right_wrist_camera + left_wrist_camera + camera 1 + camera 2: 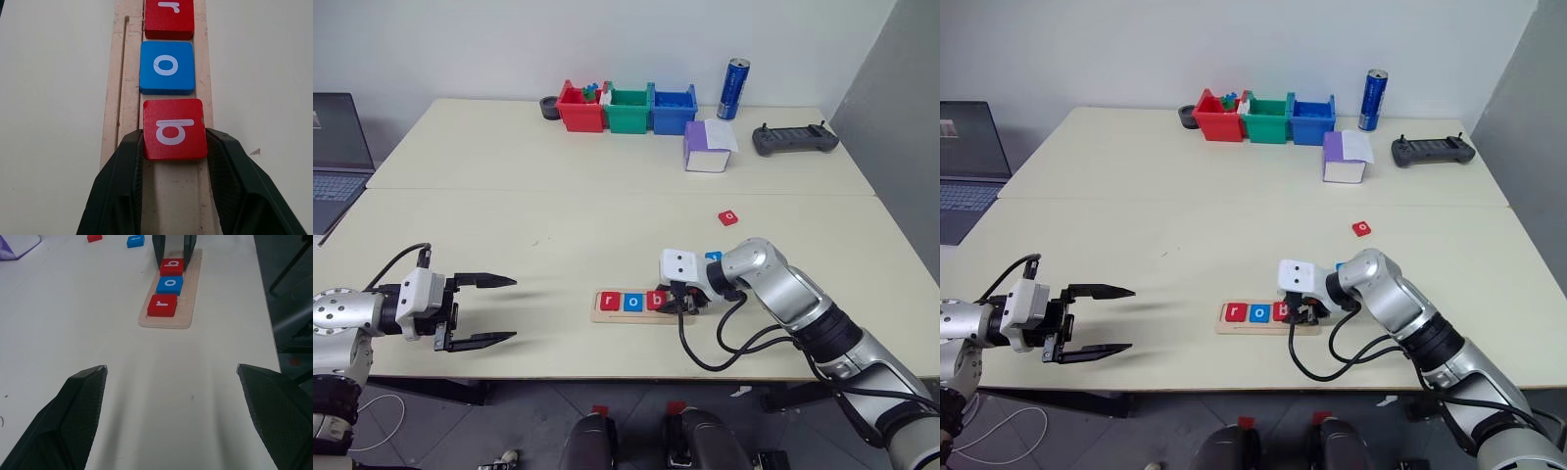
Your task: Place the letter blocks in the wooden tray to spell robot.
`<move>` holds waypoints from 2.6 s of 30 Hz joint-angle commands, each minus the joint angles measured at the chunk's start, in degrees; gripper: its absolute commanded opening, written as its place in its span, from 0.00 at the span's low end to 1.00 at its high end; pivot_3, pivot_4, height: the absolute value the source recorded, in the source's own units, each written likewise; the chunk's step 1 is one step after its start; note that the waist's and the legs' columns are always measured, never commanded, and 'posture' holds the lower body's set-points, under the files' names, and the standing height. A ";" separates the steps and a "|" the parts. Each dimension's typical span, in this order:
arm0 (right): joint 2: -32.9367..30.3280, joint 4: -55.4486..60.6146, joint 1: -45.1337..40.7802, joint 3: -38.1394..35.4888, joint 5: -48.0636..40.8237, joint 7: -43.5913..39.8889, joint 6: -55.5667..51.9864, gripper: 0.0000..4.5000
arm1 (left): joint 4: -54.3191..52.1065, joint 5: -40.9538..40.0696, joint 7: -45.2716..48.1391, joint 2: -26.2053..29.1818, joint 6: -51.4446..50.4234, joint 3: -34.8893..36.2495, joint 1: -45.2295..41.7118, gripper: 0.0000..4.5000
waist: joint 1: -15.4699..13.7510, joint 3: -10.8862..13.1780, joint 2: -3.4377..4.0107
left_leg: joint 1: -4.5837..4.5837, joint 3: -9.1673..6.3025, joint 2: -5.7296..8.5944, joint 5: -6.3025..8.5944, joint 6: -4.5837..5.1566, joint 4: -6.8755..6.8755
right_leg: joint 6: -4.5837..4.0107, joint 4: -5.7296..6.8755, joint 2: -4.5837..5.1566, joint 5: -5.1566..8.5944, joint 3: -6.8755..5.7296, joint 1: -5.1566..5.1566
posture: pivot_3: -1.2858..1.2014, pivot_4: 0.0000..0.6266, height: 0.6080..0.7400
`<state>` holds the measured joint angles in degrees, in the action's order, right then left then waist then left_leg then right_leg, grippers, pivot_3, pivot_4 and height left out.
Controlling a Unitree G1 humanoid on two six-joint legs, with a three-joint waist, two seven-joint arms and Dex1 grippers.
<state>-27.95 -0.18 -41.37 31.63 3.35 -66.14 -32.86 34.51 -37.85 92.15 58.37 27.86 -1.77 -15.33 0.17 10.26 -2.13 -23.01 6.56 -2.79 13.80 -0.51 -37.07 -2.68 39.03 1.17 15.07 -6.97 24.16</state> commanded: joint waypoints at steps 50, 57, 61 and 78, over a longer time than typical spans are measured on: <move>4.98 -1.69 -5.04 3.59 2.73 -1.23 -1.25 0.32 | -0.26 2.11 0.35 -0.75 0.92 4.54 0.38 1.00 | 0.16 -0.02 -0.03 | 0.01 0.00 -0.01 -0.01 -0.01 0.00 | -0.01 0.02 0.00 0.00 0.00 0.00 | 0.52 0.24 1.00; 4.37 -1.44 -5.19 4.51 3.72 -1.61 -0.57 0.62 | 0.07 2.71 0.35 -0.91 1.19 5.10 0.36 1.00 | 0.15 -0.02 -0.03 | 0.01 0.00 -0.01 0.00 -0.01 0.00 | -0.01 0.01 0.00 0.00 0.00 0.00 | 0.52 0.24 1.00; 4.25 0.00 -6.04 2.79 2.77 -1.73 -1.25 0.93 | 0.33 2.94 0.35 -1.01 1.21 5.19 0.04 1.00 | 0.15 -0.02 -0.03 | 0.01 0.01 -0.01 0.00 -0.01 0.01 | -0.01 0.01 0.00 0.00 0.00 0.00 | 0.52 0.24 1.00; -8.17 21.77 -0.99 -9.11 -8.10 -2.34 -13.30 0.99 | 4.37 3.91 0.35 -1.57 2.68 3.35 -3.80 1.00 | -0.06 -0.03 -0.05 | -0.02 -0.01 0.01 0.00 -0.01 0.03 | -0.02 -0.03 0.02 0.00 -0.02 0.00 | 0.52 0.24 1.00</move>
<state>-35.52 17.34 -42.78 23.76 -3.35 -68.62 -44.57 38.86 -33.76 92.16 56.37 29.57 1.40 -18.61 0.11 10.23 -2.18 -23.03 6.55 -2.78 13.81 -0.51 -37.04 -2.69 38.99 1.20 15.07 -6.98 24.16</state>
